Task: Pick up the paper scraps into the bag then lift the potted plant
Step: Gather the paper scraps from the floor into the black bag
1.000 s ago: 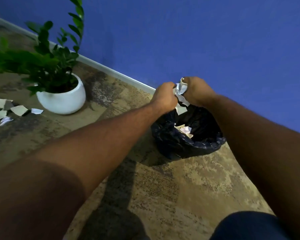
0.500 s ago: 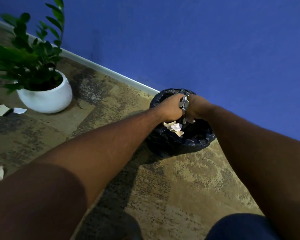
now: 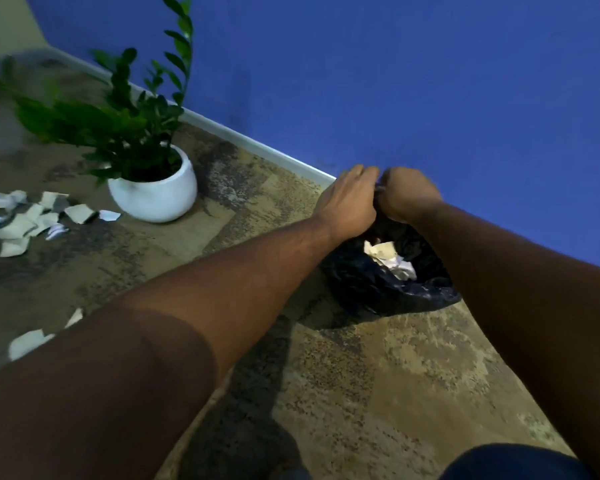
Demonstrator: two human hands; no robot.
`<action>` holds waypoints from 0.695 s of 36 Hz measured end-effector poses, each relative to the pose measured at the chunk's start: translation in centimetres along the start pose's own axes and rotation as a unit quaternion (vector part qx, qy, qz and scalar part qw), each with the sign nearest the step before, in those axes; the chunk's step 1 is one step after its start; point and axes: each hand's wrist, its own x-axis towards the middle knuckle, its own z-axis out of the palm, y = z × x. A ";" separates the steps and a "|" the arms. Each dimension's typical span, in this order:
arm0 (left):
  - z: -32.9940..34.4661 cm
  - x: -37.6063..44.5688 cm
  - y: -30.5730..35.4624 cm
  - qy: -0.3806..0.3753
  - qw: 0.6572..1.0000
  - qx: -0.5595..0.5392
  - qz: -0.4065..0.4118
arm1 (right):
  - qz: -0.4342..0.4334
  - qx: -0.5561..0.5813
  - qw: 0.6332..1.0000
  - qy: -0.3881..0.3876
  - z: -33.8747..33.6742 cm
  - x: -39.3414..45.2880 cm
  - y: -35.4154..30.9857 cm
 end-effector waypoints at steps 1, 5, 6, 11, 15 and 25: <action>-0.5 -0.4 -0.9 0.003 1.000 0.003 -0.016 | -0.025 -0.007 1.000 0.001 0.2 0.0 -1.4; -2.9 -3.0 -5.2 0.009 0.997 0.007 -0.080 | -0.118 -0.026 0.993 0.003 1.4 -0.6 -7.5; -3.5 -3.9 -6.4 0.008 0.995 0.012 -0.096 | -0.144 -0.027 0.989 0.002 1.8 -0.9 -9.1; -5.9 -9.7 -12.1 0.013 0.983 0.020 -0.183 | -0.244 -0.003 0.968 -0.054 4.8 -2.3 -16.6; -7.4 -15.0 -16.9 0.001 0.967 0.025 -0.252 | -0.296 0.023 0.947 -0.122 8.3 -3.2 -22.6; -11.3 -30.5 -26.8 -0.107 0.888 0.098 -0.436 | -0.413 0.013 0.857 -0.306 15.4 -7.5 -34.7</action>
